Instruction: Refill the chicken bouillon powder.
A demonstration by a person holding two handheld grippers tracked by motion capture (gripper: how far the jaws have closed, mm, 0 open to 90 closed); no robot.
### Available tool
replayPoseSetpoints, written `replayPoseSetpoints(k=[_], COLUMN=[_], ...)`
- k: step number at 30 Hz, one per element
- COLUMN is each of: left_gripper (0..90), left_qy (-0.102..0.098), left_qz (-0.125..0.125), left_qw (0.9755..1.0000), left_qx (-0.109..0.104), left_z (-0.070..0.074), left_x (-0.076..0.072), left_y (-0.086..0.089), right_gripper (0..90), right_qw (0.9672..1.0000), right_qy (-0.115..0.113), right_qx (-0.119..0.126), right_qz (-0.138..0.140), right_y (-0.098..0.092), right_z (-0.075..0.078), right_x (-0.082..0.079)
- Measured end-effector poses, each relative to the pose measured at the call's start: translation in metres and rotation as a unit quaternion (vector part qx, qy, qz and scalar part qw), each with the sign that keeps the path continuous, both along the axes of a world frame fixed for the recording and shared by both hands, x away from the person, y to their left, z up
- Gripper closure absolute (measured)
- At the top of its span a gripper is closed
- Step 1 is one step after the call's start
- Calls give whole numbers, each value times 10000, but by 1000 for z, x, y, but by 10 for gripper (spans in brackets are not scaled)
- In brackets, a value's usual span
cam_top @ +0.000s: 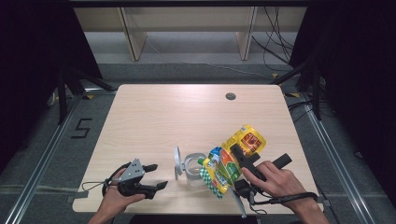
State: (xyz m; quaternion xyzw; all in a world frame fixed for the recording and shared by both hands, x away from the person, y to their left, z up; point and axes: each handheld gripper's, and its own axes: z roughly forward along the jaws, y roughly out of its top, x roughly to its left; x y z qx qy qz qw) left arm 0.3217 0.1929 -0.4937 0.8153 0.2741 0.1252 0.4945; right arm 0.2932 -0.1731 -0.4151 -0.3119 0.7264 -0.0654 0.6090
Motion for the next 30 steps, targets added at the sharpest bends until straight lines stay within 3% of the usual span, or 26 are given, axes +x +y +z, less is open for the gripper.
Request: replayPoseSetpoints(k=[8, 10, 12, 25, 26, 30], left_gripper=[257, 257, 256, 256, 256, 256], left_qy=[63, -27, 40, -8, 77, -1], left_qz=[61, 1, 72, 7, 74, 33], left_qw=[9999, 10000, 9999, 10000, 9999, 10000], left_qx=[-60, -5, -59, -11, -70, -19], left_z=[-1, -1, -1, -1, -1, -1], left_x=[-1, 0, -1, 0, -1, 0], left_y=[-2, -1, -1, -1, -2, -1], right_gripper=[437, 437, 437, 439, 439, 440], right_qw=[9999, 9998, 9998, 9993, 9993, 9989], right_qy=[-77, -83, -79, -156, -104, -153], right_qx=[-142, -153, -171, -350, -350, -429], right_qz=[-1, -2, 4, 30, 26, 61], right_y=[-1, -1, -1, 2, 2, 2], right_z=[5, 5, 6, 10, 10, 12], right_x=[-2, -3, -3, -4, -3, -3])
